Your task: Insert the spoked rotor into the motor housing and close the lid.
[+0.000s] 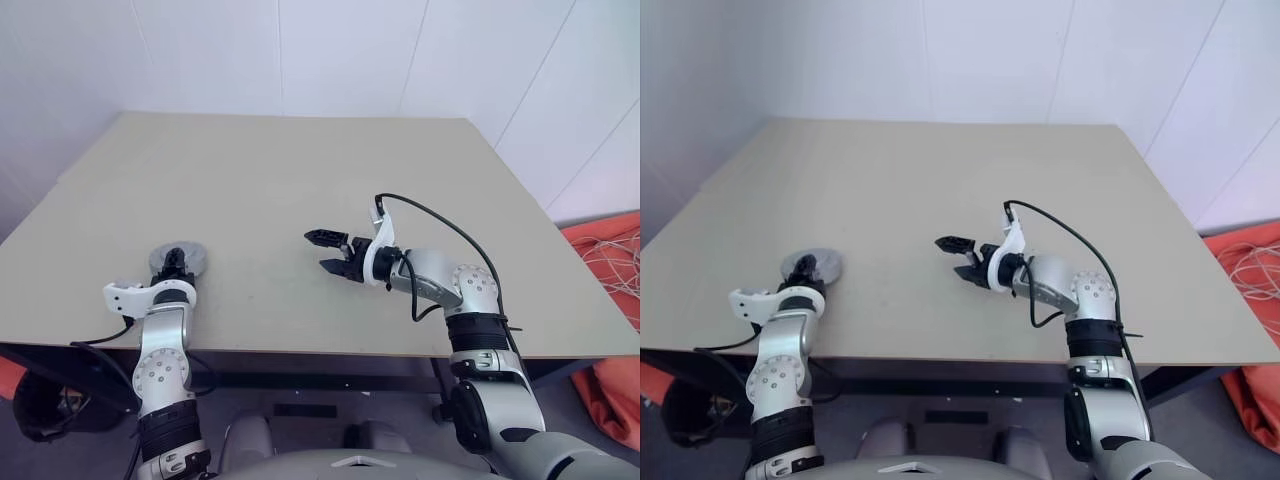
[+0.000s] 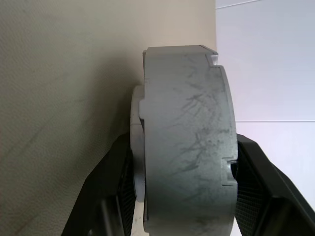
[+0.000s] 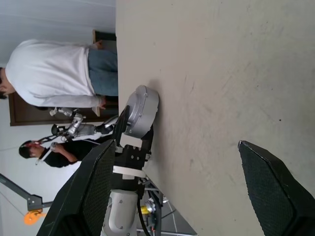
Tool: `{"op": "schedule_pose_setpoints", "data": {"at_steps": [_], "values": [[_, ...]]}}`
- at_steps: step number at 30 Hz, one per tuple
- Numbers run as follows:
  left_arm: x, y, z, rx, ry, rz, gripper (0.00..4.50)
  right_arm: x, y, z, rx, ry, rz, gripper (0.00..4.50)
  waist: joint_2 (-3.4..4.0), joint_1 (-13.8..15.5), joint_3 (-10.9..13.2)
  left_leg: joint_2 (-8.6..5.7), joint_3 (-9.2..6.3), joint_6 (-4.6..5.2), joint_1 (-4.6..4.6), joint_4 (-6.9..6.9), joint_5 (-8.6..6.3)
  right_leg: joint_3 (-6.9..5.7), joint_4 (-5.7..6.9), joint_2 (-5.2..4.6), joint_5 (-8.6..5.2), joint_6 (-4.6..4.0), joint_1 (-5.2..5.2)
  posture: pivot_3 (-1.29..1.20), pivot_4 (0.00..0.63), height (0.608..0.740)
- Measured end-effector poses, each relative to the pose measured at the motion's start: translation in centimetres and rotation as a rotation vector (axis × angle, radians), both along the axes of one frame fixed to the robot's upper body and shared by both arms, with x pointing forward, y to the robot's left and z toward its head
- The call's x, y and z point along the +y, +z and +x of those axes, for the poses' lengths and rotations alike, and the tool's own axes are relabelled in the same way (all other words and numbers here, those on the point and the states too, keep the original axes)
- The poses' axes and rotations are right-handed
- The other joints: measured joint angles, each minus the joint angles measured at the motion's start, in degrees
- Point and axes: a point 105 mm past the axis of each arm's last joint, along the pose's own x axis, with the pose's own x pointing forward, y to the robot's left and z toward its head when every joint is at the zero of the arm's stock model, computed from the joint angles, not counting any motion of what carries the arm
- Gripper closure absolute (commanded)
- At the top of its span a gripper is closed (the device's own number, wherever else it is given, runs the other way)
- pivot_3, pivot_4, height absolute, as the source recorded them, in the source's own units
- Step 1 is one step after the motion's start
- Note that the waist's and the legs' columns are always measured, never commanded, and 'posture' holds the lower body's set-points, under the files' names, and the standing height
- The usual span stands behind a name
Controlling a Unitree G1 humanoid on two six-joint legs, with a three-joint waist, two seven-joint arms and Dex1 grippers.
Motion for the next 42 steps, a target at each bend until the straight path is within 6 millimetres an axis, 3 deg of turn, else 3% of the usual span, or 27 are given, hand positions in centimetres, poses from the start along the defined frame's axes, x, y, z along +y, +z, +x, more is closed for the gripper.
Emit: {"op": "schedule_pose_setpoints", "data": {"at_steps": [5, 6, 20, 28, 37, 42], "values": [[-0.1, 0.3, -0.7, 0.009, -0.009, 0.018, 0.15, 0.0, 0.0, 0.0, 0.001, -0.001, 0.0, 0.0, 0.04, -0.2, -0.1, 0.0, 0.02, 0.01, 0.0, -0.02, 0.0, 0.02, 0.0, 0.0, 0.0, 0.0, 0.02, 0.0, 0.0, 0.74], [-0.2, 0.5, -0.8, 0.007, -0.012, 0.022, 0.03, 0.0, 0.0, 0.0, 0.001, -0.001, 0.0, 0.0, 0.04, -0.2, -0.1, -0.01, 0.02, 0.01, 0.0, -0.02, 0.0, 0.03, -0.01, 0.0, -0.01, -0.01, 0.03, 0.0, 0.0, 0.74], [-0.1, 0.5, -2.5, 0.086, 0.01, 0.025, 0.03, 0.0, -0.2, 0.0, -0.001, 0.003, -0.011, 0.0, 0.1, -0.3, -0.2, 0.0, 0.03, 0.02, -0.02, -0.05, -0.01, 0.03, -0.03, 0.01, -0.01, -0.01, 0.02, 0.0, 0.0, 0.74], [-0.3, 0.6, -4.6, 0.167, 0.017, 0.0, 0.03, 0.0, -0.1, -0.2, -0.003, 0.012, -0.01, 0.0, 0.16, -1.5, -0.3, -0.02, 0.03, 0.09, -0.05, -0.05, -0.06, 0.04, -0.08, 0.01, -0.02, -0.01, 0.02, 0.0, 0.0, 0.74], [-2.3, 0.9, -6.3, 0.261, -0.094, -0.03, 0.03, 0.0, -0.2, -0.2, -0.002, 0.014, -0.009, 0.0, 0.42, -1.4, -0.6, -0.08, 0.04, 0.12, -0.07, 0.03, -0.07, 0.04, -0.12, -0.03, -0.15, -0.18, 0.01, 0.0, 0.0, 0.74], [-5.2, 1.6, -5.5, 0.269, -0.348, 0.115, 0.03, 0.0, -0.2, -0.1, -0.009, 0.011, -0.011, 0.0, 0.39, -0.3, -0.6, -0.04, 0.01, 0.12, -0.18, 0.37, -0.07, 0.01, -0.1, -0.01, -0.14, -0.13, -0.06, 0.0, 0.0, 0.74]]}}
